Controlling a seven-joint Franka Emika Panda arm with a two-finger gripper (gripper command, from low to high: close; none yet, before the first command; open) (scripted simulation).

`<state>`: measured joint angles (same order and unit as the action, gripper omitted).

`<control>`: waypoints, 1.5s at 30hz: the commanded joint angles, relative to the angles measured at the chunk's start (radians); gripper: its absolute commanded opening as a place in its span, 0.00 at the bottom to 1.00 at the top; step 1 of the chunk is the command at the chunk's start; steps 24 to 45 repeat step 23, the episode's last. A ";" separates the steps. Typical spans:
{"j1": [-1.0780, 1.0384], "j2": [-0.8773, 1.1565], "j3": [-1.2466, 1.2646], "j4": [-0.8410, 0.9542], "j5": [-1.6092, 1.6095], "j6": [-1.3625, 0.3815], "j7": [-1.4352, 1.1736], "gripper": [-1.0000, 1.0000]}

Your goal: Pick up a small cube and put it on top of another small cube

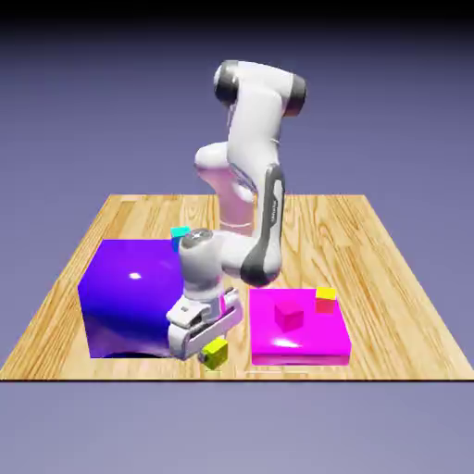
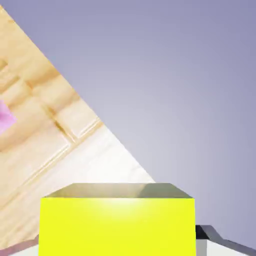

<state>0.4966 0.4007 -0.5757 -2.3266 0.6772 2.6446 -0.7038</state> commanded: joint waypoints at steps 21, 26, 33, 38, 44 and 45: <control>-0.040 -0.330 0.379 -0.201 -0.450 -0.087 -0.513 1.00; -0.040 -0.366 0.373 -0.193 -0.472 -0.129 -0.496 1.00; -0.040 -0.366 0.373 -0.193 -0.472 -0.129 -0.496 1.00; -0.040 -0.366 0.373 -0.193 -0.472 -0.129 -0.496 1.00; -0.040 -0.366 0.373 -0.193 -0.472 -0.129 -0.496 1.00; -0.040 -0.366 0.373 -0.193 -0.472 -0.129 -0.496 1.00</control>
